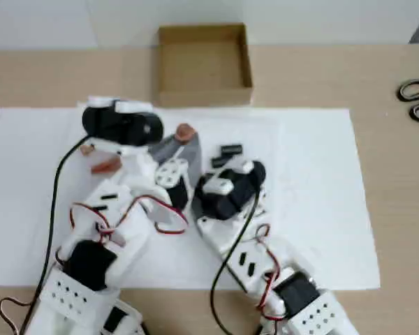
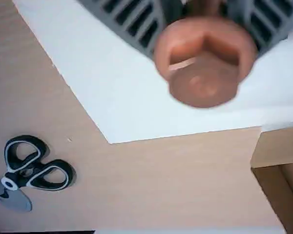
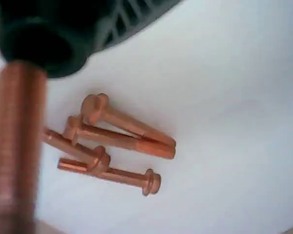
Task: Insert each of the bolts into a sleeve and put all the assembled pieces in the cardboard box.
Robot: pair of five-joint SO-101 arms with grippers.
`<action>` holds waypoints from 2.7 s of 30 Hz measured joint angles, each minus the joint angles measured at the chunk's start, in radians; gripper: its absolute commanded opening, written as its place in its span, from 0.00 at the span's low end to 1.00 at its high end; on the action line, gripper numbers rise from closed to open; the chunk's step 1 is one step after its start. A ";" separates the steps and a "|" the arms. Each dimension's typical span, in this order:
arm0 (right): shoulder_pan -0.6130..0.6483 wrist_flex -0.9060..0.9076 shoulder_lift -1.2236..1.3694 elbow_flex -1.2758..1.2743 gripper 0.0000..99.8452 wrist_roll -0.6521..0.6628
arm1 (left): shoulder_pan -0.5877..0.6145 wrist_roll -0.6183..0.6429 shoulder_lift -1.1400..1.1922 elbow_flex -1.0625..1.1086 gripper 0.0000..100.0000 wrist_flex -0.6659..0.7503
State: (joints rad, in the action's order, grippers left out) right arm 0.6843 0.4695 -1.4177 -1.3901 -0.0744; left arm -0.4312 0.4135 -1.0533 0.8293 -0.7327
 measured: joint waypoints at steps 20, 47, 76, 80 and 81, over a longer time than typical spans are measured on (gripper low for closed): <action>0.000 0.000 0.002 -0.002 0.00 0.000 | -0.015 0.000 -0.002 0.031 0.01 -0.026; 0.005 0.000 0.003 -0.014 0.00 0.000 | -0.040 -0.002 -0.003 0.110 0.01 -0.199; -0.063 0.000 -0.002 -0.012 0.00 0.000 | 0.242 0.051 -0.003 -0.210 0.30 -0.529; -0.199 0.051 0.055 0.031 0.00 0.000 | 0.288 0.018 -0.003 -0.210 0.30 -0.611; -0.245 0.086 0.091 0.071 0.00 0.000 | 0.292 0.017 -0.003 -0.210 0.30 -0.621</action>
State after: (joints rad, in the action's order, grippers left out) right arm 0.4388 0.5554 -1.3272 -1.3195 -0.0744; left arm -0.1396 0.4304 -1.0564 0.6191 -1.3541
